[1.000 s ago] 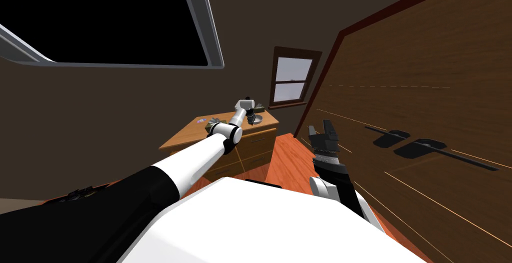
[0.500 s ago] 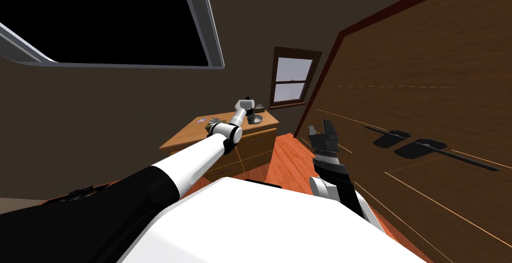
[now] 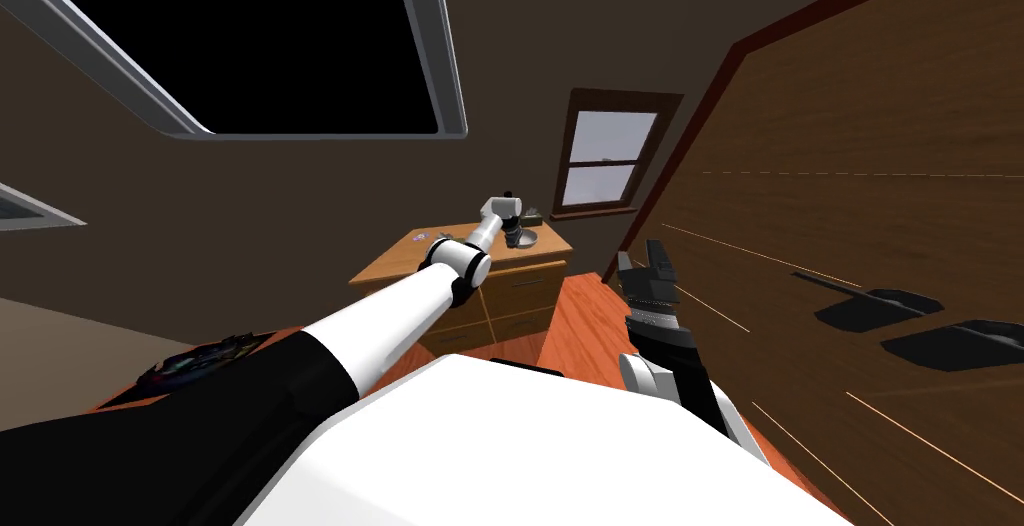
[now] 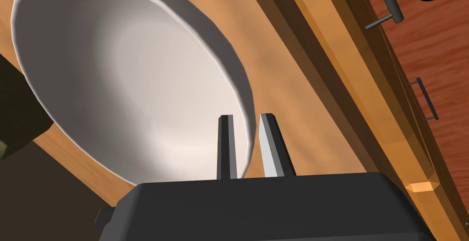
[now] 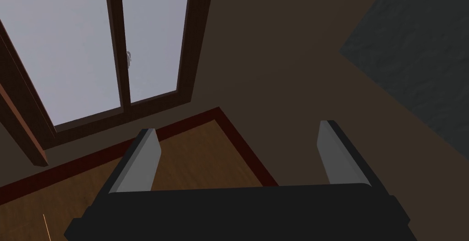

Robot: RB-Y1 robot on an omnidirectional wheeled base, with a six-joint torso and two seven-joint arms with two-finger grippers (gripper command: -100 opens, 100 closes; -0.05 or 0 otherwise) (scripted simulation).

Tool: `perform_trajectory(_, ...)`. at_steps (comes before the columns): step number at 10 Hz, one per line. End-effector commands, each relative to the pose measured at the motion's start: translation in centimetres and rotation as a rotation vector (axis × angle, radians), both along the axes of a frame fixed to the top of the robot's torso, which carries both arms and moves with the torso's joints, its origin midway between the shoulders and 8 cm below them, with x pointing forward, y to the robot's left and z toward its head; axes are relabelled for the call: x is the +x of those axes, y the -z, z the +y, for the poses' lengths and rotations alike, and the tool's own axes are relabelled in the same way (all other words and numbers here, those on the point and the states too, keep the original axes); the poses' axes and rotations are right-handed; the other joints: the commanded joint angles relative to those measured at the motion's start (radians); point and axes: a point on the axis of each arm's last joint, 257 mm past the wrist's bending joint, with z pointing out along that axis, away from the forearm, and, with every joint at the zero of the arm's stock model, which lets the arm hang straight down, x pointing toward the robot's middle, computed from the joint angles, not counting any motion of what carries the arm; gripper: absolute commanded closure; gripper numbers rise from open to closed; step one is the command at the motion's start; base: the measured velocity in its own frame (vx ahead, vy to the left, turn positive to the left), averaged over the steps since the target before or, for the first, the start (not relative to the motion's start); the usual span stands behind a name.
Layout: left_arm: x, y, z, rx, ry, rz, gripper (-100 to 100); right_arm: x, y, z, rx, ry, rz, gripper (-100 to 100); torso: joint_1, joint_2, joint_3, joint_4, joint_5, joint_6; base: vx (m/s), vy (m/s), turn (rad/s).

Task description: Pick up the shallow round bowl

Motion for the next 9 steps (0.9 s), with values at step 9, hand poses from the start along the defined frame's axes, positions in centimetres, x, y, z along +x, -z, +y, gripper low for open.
perform_trajectory(9, -2.9, -0.7, -9.6, 0.012, 0.151, 0.013, 100, 0.0, 0.0, 0.0, 0.000, 0.000, 0.000, 0, 0.001, 0.002, 0.002, 0.002, 0.000, -0.001, 0.031, 0.006, 0.177)
